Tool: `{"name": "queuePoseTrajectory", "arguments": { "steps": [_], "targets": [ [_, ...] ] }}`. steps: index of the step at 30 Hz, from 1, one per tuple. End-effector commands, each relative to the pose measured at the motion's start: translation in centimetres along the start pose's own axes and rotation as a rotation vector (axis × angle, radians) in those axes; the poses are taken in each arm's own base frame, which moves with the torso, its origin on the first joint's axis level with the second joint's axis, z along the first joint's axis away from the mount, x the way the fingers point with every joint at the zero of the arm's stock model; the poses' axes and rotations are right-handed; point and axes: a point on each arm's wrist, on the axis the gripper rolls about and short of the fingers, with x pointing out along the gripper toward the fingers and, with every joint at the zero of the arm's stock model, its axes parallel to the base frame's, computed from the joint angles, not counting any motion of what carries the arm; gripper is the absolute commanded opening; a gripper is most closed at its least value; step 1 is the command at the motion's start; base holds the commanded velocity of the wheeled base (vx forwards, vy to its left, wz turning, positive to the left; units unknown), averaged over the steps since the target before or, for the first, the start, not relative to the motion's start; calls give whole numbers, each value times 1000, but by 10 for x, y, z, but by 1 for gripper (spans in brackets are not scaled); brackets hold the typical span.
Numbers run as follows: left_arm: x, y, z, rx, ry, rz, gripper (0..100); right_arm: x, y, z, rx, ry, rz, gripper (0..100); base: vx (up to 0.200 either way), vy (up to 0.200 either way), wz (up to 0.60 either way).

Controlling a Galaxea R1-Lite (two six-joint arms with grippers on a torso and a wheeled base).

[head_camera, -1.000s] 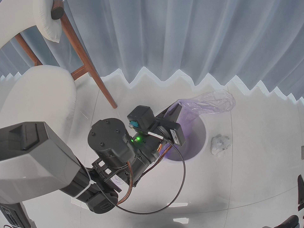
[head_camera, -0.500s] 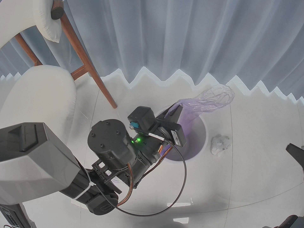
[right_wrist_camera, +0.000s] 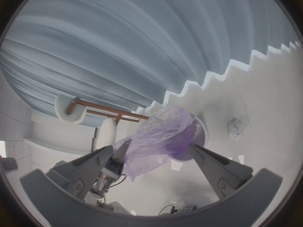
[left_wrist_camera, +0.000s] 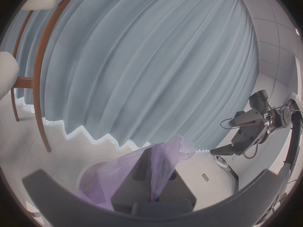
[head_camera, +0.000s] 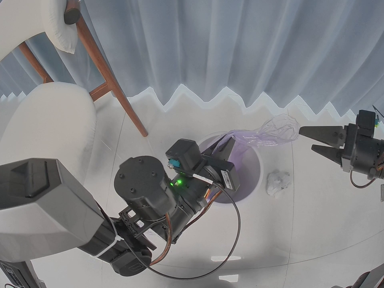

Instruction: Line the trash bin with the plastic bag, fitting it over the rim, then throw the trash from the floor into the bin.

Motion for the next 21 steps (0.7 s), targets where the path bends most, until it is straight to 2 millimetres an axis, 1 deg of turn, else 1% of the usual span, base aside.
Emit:
{"name": "queuePoseTrajectory", "arguments": {
  "steps": [1, 3, 6, 7, 8, 9, 12, 18, 21],
  "targets": [
    [-1, -2, -4, 0, 12, 0, 0, 29, -13, -3, -8, 32, -110, 100, 0, 0, 0],
    [1, 2, -7, 4, 17, 8, 0, 33, -18, -6, -25, 20, -177, 100, 0, 0, 0],
    [1, 2, -8, 4, 17, 8, 0, 52, -29, -10, -35, 46, -243, 100, 0, 0, 0],
    [1, 2, -8, 4, 17, 8, 0, 56, -31, -11, -34, 50, -249, 100, 0, 0, 0],
    [1, 1, -8, 3, 19, 5, 0, 56, -31, -11, -34, 50, -249, 100, 0, 0, 0],
    [1, 0, -8, 3, 19, 4, 0, 68, -39, -15, -31, 51, -255, 100, 0, 0, 0],
    [0, 0, -9, 4, 22, 3, 0, 84, -47, -18, -39, 1, -230, 100, 0, 0, 0],
    [0, 0, -9, 5, 24, 3, 0, 101, -55, -18, -66, -126, -244, 100, 0, 0, 0],
    [0, 0, -10, 5, 25, 3, 0, 102, -54, -16, -73, -156, -232, 100, 0, 0, 0]
  ]
}}
